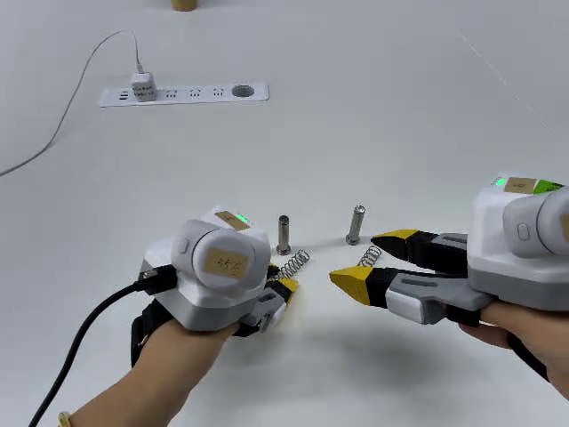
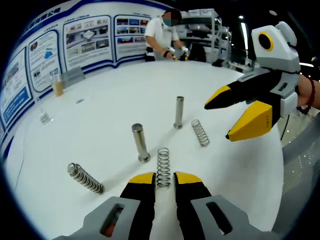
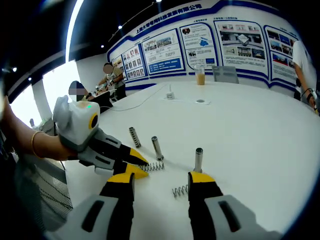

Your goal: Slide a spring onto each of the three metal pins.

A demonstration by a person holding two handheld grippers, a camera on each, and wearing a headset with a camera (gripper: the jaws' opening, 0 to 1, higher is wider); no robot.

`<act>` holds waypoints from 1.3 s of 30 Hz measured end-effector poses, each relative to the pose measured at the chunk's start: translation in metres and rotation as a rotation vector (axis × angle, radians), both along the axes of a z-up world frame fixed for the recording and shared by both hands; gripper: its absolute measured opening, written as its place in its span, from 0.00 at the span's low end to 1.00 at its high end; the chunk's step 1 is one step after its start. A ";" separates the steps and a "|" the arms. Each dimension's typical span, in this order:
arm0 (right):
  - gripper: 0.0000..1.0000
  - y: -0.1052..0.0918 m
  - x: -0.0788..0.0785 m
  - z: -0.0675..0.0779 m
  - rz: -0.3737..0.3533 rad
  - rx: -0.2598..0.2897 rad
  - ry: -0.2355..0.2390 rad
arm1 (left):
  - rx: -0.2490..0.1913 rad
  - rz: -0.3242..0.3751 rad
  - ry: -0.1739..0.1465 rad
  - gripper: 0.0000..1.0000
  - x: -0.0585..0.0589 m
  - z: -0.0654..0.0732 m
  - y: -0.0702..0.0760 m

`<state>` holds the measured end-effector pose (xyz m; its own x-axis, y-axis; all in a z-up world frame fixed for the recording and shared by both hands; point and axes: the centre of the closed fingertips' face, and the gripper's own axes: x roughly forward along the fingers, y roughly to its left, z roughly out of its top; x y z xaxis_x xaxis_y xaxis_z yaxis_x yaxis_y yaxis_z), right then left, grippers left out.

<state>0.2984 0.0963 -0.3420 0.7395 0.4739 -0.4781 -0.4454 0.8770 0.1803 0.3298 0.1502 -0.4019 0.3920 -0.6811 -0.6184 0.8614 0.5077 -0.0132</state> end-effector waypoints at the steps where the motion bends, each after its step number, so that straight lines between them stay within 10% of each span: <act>1: 0.44 0.000 0.000 0.000 -0.001 -0.001 0.000 | 0.000 0.001 0.001 0.15 0.000 0.000 0.000; 19: 0.44 -0.001 0.004 0.004 -0.012 0.015 0.004 | 0.002 -0.035 -0.042 0.11 -0.007 0.004 0.003; 39: 0.41 0.021 0.011 0.029 -0.023 0.224 0.030 | -0.231 -0.029 -0.133 0.11 -0.016 0.057 0.013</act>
<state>0.3098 0.1173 -0.3131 0.7384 0.5541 -0.3844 -0.4176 0.8232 0.3846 0.3134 0.1631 -0.3454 0.4377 -0.8105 -0.3893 0.8776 0.4793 -0.0112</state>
